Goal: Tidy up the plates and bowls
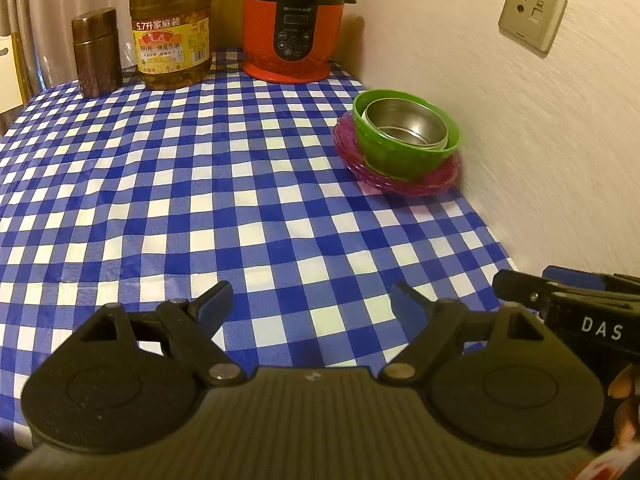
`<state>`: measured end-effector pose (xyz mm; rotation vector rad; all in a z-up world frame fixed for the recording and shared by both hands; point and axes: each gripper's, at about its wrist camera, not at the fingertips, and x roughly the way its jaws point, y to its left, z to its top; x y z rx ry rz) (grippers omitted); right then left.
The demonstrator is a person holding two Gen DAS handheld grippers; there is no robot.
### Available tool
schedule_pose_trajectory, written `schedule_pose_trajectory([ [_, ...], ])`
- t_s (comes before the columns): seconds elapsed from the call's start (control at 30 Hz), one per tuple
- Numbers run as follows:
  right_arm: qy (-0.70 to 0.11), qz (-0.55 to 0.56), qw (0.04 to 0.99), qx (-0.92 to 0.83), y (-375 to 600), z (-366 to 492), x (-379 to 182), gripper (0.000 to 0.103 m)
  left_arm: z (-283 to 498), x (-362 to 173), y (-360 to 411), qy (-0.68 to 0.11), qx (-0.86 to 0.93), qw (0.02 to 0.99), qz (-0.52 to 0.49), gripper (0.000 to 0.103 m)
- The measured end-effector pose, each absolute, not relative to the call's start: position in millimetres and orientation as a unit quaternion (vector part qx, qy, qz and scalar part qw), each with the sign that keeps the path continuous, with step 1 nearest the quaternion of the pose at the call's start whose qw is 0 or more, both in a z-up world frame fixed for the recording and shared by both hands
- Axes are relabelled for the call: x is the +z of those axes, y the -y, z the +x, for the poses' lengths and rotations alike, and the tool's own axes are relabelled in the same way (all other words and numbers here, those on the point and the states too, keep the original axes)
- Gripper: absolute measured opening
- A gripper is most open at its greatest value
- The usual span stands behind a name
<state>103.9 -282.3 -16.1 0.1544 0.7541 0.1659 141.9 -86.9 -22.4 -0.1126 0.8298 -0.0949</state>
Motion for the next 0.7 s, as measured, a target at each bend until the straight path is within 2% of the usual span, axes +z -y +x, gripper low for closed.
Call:
schedule_pose_trajectory([
  [0.7, -0.373, 0.075, 0.921, 0.079, 283.6, 103.1, -19.6, 0.064, 140.6, -22.9, 90.8, -0.403, -0.051, 0.913, -0.050, 0.085],
])
